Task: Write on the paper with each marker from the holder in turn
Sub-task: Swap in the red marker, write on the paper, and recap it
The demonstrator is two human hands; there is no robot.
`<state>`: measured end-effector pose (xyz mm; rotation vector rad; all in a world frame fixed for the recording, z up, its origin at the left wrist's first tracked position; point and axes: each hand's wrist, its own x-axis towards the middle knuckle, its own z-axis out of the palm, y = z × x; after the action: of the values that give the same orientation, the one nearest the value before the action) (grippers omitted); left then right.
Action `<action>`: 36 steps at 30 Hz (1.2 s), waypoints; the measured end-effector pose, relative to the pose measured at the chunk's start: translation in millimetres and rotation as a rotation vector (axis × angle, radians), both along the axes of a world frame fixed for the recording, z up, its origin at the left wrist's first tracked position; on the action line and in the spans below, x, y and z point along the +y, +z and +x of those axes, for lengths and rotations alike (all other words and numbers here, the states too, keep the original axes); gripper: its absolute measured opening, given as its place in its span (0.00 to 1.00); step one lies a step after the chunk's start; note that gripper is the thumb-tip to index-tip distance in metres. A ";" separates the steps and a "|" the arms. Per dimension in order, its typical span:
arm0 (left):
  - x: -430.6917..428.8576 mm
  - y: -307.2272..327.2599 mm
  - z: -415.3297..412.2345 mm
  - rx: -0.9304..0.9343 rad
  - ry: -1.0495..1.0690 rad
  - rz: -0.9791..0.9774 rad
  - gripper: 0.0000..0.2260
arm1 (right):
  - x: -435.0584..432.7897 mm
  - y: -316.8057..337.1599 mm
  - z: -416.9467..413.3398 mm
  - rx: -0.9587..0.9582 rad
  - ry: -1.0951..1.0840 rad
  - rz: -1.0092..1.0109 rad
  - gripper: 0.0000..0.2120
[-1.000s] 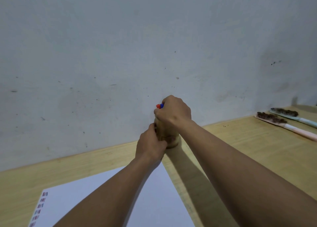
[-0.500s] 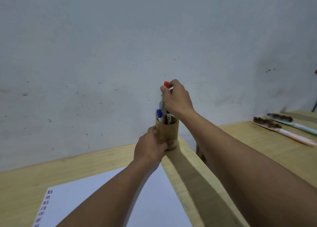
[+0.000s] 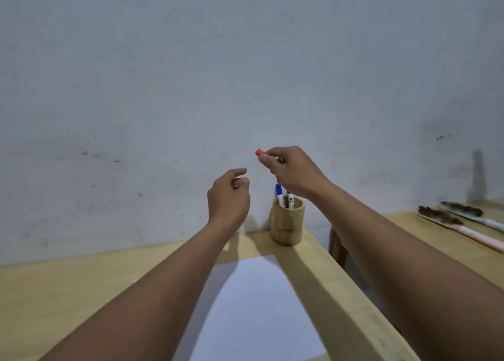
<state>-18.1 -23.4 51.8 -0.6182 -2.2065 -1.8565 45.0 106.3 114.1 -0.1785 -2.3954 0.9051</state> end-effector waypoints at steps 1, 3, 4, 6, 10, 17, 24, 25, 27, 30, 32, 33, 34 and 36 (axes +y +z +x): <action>-5.8 5.8 1.8 -0.026 -0.031 0.061 0.13 | -3.1 0.0 2.7 -0.049 0.009 0.006 0.14; -16.8 12.4 5.6 -0.051 -0.086 0.131 0.11 | -11.4 1.7 9.4 -0.141 0.023 -0.032 0.13; -21.5 13.8 7.8 -0.045 -0.104 0.139 0.10 | -15.1 2.6 13.1 -0.180 0.031 -0.048 0.12; -29.7 14.0 12.0 -0.043 -0.133 0.150 0.09 | -22.0 4.7 21.2 -0.239 0.061 -0.026 0.09; -47.7 13.3 17.9 -0.123 -0.176 0.173 0.08 | -31.4 5.3 34.3 -0.256 0.158 -0.103 0.09; -81.6 23.1 19.6 -0.274 -0.209 0.290 0.06 | -38.3 11.8 53.9 -0.367 0.308 -0.593 0.07; -104.7 37.4 20.6 -0.309 -0.231 0.380 0.06 | -69.0 -12.4 57.7 -0.084 0.543 -1.258 0.21; -107.1 38.9 21.7 -0.294 -0.240 0.374 0.06 | -77.2 -16.1 54.1 -0.028 0.512 -1.278 0.17; -110.8 41.0 24.8 -0.257 -0.259 0.346 0.06 | -93.6 -21.9 45.7 0.049 0.416 -1.263 0.08; -116.6 41.4 26.8 -0.201 -0.279 0.302 0.05 | -111.3 -25.0 35.6 0.110 0.327 -1.183 0.04; -123.7 40.8 25.3 -0.166 -0.282 0.260 0.04 | -118.0 -25.8 32.0 0.116 0.312 -1.141 0.06; -127.9 40.2 24.5 -0.155 -0.283 0.235 0.05 | -120.3 -26.9 30.7 0.113 0.306 -1.117 0.08; -131.9 39.4 23.5 -0.153 -0.284 0.214 0.06 | -122.1 -28.1 29.3 0.110 0.304 -1.093 0.09; -139.7 37.3 22.0 -0.173 -0.283 0.184 0.08 | -126.5 -30.9 27.4 0.119 0.315 -1.076 0.09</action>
<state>3.9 -163.0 89.2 -0.7949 -2.1032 -2.3032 72.3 -20.2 83.2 -0.1342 -1.6115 2.1972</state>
